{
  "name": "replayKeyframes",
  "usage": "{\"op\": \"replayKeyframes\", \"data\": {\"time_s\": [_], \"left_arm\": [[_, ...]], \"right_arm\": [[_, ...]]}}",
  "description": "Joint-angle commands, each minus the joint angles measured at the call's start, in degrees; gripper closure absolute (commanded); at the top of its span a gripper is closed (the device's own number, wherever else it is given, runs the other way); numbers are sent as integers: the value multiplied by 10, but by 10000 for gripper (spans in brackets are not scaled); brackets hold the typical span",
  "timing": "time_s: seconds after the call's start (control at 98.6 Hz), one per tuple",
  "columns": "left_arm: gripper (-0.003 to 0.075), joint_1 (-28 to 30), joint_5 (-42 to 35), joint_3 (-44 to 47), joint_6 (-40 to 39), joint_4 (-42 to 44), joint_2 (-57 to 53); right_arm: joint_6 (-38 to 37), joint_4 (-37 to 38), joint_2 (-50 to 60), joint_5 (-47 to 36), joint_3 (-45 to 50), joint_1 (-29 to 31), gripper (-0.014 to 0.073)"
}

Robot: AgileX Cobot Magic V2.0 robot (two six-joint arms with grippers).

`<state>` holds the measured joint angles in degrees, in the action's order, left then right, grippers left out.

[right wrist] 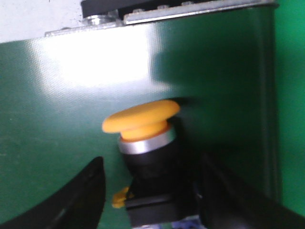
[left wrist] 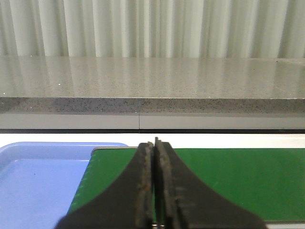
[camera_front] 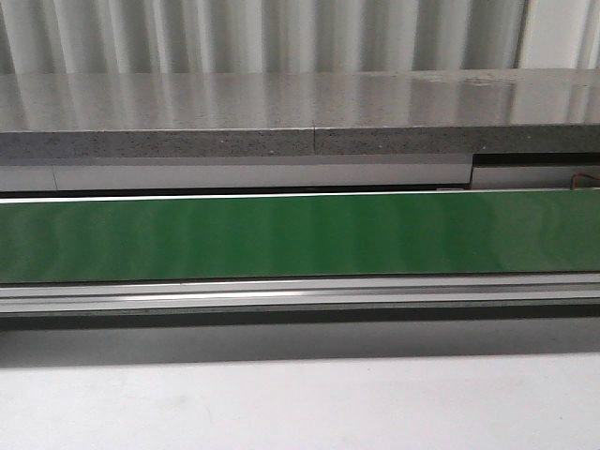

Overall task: Move button from right to left
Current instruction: 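Lift the button and set it upright on the conveyor belt, open right gripper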

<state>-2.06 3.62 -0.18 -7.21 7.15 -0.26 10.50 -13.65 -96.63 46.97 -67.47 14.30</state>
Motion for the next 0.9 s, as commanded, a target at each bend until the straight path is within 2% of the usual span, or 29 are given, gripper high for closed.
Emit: {"op": "replayKeyframes", "data": {"time_s": [0.0,0.101,0.315,0.609,0.893], "left_arm": [[740,-5,-46,15,-6,-2,-20],[740,-5,-46,15,-6,-2,-20],[740,-5,-46,15,-6,-2,-20],[740,-5,-46,15,-6,-2,-20],[740,-5,-46,15,-6,-2,-20]], "right_arm": [[0,-3,24,-9,-15,0,40],[0,-4,29,-10,-15,0,-12],[13,-3,85,-36,-15,-23,-12],[27,23,225,-45,-12,-73,-12],[27,58,409,-80,107,-81,-9]]}}
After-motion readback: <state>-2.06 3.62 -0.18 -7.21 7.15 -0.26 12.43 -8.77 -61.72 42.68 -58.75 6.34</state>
